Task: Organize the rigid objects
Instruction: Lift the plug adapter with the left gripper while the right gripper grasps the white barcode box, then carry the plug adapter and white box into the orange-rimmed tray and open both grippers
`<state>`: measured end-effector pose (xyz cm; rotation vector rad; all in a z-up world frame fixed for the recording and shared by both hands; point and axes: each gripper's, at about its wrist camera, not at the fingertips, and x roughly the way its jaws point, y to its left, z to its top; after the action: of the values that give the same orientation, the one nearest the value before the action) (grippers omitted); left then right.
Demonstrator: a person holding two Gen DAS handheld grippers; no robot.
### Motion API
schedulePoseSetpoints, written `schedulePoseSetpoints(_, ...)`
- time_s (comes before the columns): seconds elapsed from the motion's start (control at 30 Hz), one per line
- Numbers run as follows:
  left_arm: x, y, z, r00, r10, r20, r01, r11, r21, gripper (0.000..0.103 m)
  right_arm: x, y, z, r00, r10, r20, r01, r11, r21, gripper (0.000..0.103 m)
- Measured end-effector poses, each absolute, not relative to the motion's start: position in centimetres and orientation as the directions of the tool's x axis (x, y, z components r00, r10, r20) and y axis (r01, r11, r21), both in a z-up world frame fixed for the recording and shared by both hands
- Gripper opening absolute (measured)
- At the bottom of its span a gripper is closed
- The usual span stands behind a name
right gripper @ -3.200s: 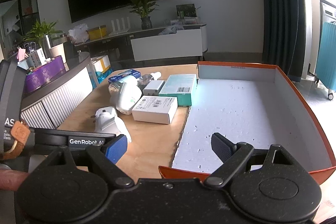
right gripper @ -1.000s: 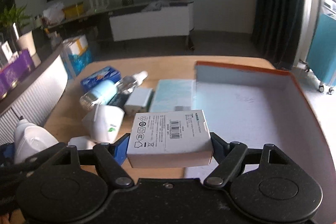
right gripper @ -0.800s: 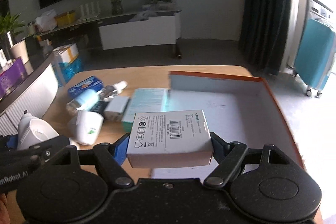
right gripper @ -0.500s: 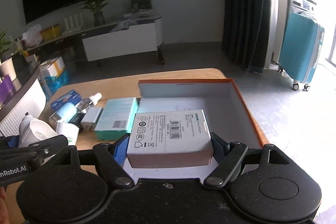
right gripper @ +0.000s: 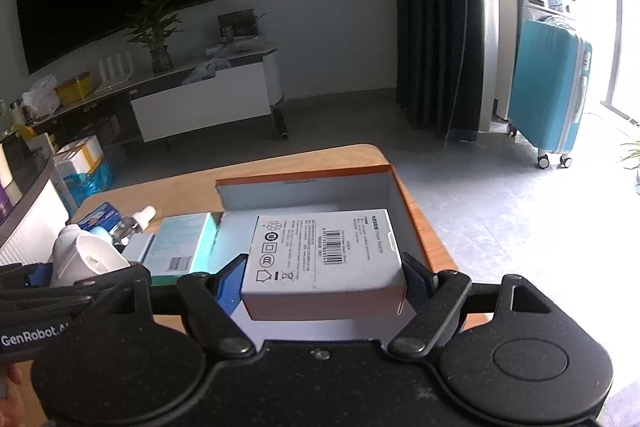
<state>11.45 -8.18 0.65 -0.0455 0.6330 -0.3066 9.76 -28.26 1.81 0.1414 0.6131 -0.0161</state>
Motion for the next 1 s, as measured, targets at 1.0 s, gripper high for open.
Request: schedulePoseSetpoints(1.0, 14.3, -11.7, 0.2, 0.742, -0.297, -0.601, 0.294, 0.95, -0.107, 0.075, 13.9, -29.7, 1.6, 0.817, 0.03, -0.575, 0.045, 0.992, 0.115, 0.092)
